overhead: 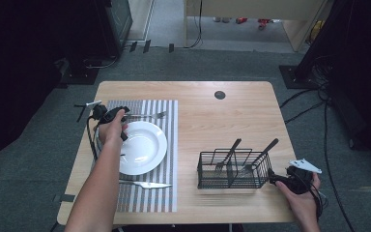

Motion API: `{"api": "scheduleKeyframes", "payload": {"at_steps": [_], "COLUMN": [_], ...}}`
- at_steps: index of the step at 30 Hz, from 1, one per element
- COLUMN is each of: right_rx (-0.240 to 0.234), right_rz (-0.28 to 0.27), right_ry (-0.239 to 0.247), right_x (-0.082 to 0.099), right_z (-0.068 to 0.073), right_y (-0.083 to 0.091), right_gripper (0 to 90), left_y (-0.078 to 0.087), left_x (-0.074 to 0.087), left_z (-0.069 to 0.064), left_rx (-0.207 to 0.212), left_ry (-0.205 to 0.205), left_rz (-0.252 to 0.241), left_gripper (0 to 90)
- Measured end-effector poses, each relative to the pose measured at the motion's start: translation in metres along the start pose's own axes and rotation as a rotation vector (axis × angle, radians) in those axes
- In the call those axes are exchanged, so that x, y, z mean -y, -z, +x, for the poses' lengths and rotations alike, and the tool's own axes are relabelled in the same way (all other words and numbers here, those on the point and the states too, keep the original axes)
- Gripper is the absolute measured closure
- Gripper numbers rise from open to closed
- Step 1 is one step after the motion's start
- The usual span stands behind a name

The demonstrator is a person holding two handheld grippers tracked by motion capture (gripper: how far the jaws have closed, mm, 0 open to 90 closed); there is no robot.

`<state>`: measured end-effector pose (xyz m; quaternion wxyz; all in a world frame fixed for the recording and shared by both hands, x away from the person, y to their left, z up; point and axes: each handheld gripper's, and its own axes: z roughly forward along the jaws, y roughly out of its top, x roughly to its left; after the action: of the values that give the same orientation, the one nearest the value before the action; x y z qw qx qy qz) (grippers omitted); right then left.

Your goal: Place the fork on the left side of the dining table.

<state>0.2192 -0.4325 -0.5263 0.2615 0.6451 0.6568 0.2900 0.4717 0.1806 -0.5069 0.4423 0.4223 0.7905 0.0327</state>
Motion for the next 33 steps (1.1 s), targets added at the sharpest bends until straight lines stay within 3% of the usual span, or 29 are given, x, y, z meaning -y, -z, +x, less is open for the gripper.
{"api": "scheduleKeyframes", "payload": {"at_steps": [7,12,16,20,23,32,33], "right_rx": [0.000,0.000,0.000,0.000,0.000,0.000,0.000], "right_rz": [0.000,0.000,0.000,0.000,0.000,0.000,0.000], "right_ry": [0.000,0.000,0.000,-0.001,0.000,0.000,0.000], "right_x": [0.000,0.000,0.000,0.000,0.000,0.000,0.000], "right_z": [0.000,0.000,0.000,0.000,0.000,0.000,0.000], "right_y": [0.000,0.000,0.000,0.000,0.000,0.000,0.000], "right_gripper": [4.7,4.8,4.8,4.8,4.8,4.8,4.8], "left_y": [-0.003,-0.005,-0.008,-0.009,-0.010,-0.004,-0.001], "left_x": [-0.001,-0.002,-0.001,-0.002,-0.005,-0.008,-0.008], "left_z": [-0.010,-0.014,-0.021,-0.023,-0.026,-0.026,-0.027], "left_rx": [-0.012,-0.021,-0.058,-0.103,-0.161,-0.170,-0.174], "left_ry": [-0.059,-0.078,-0.124,-0.156,-0.210,-0.271,-0.294], "left_rz": [0.028,0.041,0.057,0.050,0.042,0.008,-0.003], "left_gripper": [29.2,19.8,14.8,13.8,12.2,12.4,12.4]}}
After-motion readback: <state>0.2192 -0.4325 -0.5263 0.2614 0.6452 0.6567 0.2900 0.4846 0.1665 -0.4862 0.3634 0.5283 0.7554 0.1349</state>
